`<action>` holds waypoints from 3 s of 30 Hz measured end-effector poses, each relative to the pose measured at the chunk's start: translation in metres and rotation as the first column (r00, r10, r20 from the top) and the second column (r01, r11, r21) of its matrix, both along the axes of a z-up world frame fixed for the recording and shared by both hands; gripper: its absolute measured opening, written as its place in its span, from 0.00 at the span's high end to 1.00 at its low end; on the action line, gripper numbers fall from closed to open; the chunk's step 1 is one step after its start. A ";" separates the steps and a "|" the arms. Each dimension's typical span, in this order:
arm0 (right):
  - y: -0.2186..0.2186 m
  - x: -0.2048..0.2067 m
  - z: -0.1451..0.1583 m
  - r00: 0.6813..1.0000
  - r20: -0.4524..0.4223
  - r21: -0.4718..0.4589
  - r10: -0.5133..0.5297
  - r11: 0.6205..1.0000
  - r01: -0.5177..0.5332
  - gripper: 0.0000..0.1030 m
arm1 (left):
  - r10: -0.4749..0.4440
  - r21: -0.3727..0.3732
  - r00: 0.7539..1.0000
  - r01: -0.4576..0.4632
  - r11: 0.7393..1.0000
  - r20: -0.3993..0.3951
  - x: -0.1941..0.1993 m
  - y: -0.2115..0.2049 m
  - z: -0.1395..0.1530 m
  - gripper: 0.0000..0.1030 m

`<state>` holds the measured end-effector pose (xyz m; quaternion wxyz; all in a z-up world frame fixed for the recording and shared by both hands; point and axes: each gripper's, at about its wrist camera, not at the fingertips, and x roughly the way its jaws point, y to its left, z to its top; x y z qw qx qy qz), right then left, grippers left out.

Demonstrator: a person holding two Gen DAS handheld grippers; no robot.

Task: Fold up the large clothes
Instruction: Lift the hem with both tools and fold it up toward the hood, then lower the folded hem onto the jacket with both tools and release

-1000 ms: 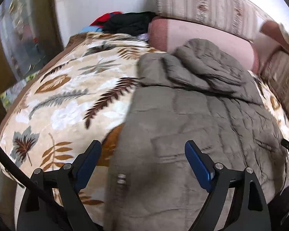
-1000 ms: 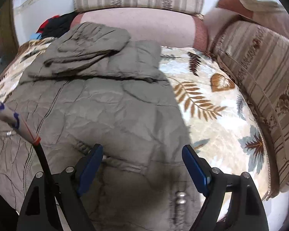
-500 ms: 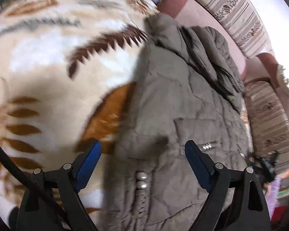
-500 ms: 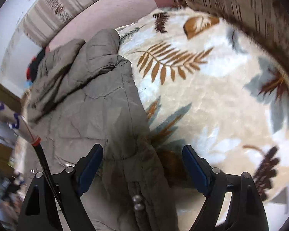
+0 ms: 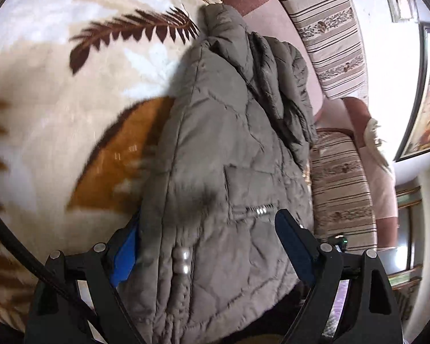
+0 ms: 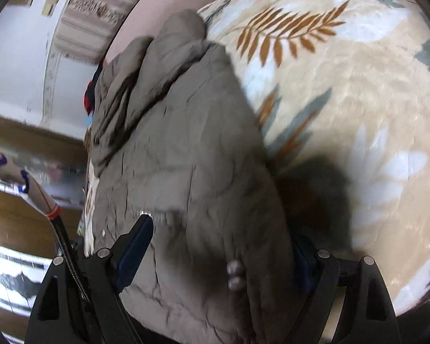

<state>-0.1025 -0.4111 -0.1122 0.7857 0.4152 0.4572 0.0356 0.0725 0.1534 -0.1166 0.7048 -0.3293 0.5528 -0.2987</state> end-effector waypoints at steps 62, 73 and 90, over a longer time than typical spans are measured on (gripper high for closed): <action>0.047 0.149 0.210 0.938 0.319 -0.203 0.133 0.977 -0.070 0.77 | 0.003 0.350 0.931 -0.140 0.926 0.364 0.103 -0.120 0.211 0.79; -0.023 0.300 0.151 0.980 0.200 -0.182 -0.007 0.982 0.044 0.77 | 0.021 0.522 0.955 -0.180 0.834 0.297 0.263 -0.177 0.156 0.77; -0.054 0.309 0.135 0.925 0.335 -0.021 -0.180 0.980 0.198 0.11 | 0.170 0.060 0.952 -0.190 0.980 0.254 0.272 -0.141 0.145 0.18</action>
